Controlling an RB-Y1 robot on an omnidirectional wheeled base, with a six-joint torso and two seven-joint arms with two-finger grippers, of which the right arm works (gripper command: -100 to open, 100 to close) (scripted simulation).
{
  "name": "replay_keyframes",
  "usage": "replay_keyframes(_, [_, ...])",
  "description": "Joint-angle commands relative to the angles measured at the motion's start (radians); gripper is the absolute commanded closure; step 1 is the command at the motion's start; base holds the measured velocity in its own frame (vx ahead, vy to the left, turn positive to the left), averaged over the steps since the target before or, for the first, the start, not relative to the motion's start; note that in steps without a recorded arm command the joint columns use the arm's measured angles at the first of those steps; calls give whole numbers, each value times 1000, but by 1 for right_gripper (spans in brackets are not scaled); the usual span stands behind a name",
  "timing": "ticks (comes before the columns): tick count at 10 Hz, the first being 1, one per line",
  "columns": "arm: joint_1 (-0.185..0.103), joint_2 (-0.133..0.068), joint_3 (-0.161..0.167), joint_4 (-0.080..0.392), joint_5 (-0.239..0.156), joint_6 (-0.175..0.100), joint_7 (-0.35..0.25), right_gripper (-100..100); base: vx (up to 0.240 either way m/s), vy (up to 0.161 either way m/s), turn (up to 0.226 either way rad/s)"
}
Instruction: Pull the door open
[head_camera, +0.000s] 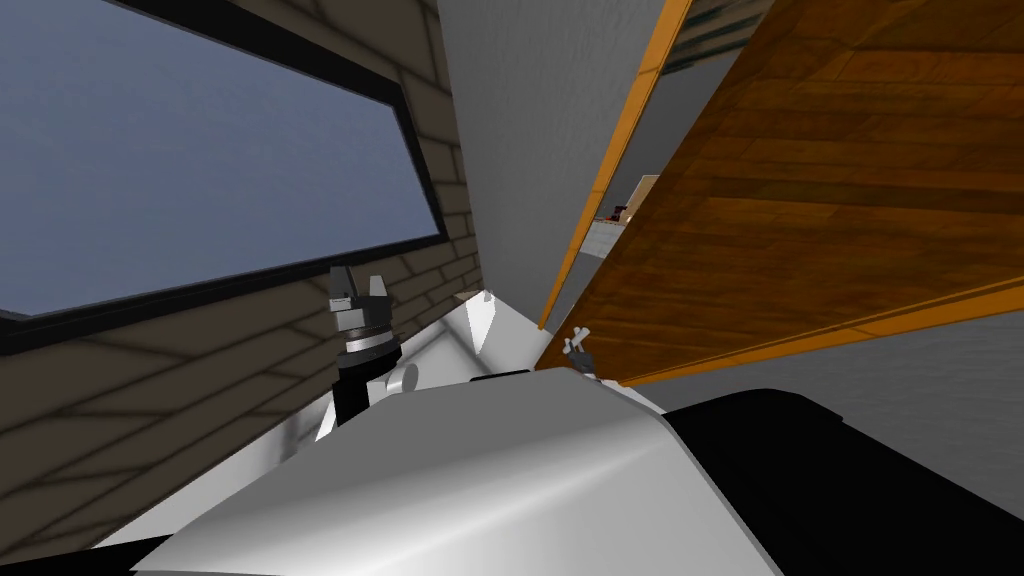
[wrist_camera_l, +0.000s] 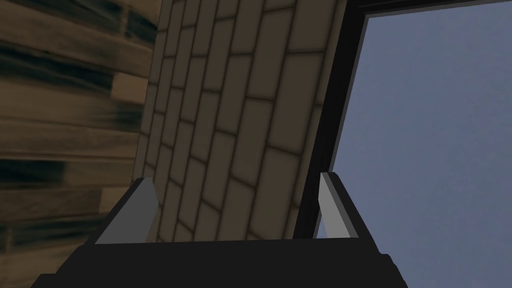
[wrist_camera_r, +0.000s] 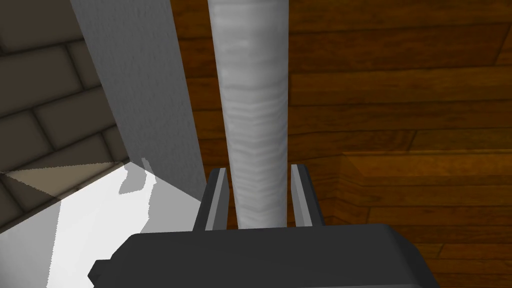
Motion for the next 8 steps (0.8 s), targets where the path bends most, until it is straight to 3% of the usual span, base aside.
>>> replay_keyframes(1, [7, -14, 21, 9, 12, -17, -22, 100, -246, -44, 164])
replay_keyframes(5, [9, -40, 57, 32, 35, -52, -65, 100, -240, -15, 118])
replay_keyframes(6, [5, -35, 52, 31, 32, -45, -58, 100, -93, -6, 23])
replay_keyframes(8, [3, -44, 71, 48, 42, -62, -79, 100, -171, -26, 134])
